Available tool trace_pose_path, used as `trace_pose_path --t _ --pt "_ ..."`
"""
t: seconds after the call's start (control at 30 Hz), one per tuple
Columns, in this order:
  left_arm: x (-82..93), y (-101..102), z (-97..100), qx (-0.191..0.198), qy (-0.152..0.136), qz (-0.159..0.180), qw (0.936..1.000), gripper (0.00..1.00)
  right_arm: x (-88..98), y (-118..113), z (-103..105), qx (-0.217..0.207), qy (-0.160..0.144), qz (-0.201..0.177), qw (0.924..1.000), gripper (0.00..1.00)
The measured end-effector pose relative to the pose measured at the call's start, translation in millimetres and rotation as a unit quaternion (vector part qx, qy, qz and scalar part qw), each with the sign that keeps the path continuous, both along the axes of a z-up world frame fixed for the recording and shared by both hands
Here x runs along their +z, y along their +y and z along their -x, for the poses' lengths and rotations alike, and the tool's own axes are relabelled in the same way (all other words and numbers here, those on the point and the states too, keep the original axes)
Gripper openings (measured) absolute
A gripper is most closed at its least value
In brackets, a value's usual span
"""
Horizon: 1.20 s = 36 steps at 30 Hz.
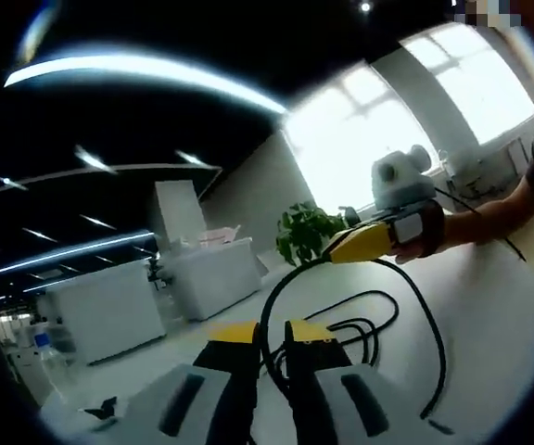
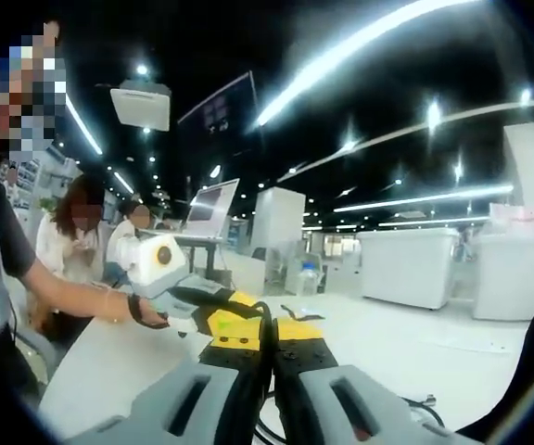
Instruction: Coil the Type-C to USB data cable on the desktop and secure it with Velcro straps.
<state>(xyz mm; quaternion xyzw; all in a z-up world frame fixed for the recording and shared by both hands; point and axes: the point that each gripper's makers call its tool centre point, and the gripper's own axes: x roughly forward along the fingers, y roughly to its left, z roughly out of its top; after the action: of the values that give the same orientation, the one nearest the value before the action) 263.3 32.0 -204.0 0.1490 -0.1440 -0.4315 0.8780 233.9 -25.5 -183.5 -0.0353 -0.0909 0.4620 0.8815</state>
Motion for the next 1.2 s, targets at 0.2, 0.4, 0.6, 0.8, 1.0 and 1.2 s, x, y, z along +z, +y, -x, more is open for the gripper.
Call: trace_pose_path --t 0.2,0.4,0.6,0.8,1.0,1.2 --pt "1.3 1.0 -0.9 0.000 0.001 0.003 1.0000 0.08 0.2 -0.1 -0.1 0.000 0.000 -0.001 1.0000 0.02" --pt "2.4 2.8 -2.7 0.003 0.005 0.007 1.0000 0.06 -0.1 -0.2 -0.8 0.000 0.000 0.000 1.0000 0.02" --pt "3.2 4.6 -4.7 0.006 0.007 0.012 0.9999 0.05 -1.1 1.3 -0.7 -0.001 -0.002 0.002 1.0000 0.03" --pt "-0.1 5.5 -8.4 0.017 0.011 0.006 0.9998 0.05 -0.2 2.1 -0.6 -0.012 -0.018 -0.006 0.9998 0.04" --pt "1.9 14.7 -16.2 0.043 0.011 0.008 0.9990 0.05 10.6 -2.7 -1.5 -0.016 -0.024 -0.042 0.9987 0.07" --pt "7.8 26.9 -21.6 0.062 0.032 0.039 0.9968 0.05 29.2 -18.0 -5.2 -0.029 -0.029 -0.091 0.9950 0.15"
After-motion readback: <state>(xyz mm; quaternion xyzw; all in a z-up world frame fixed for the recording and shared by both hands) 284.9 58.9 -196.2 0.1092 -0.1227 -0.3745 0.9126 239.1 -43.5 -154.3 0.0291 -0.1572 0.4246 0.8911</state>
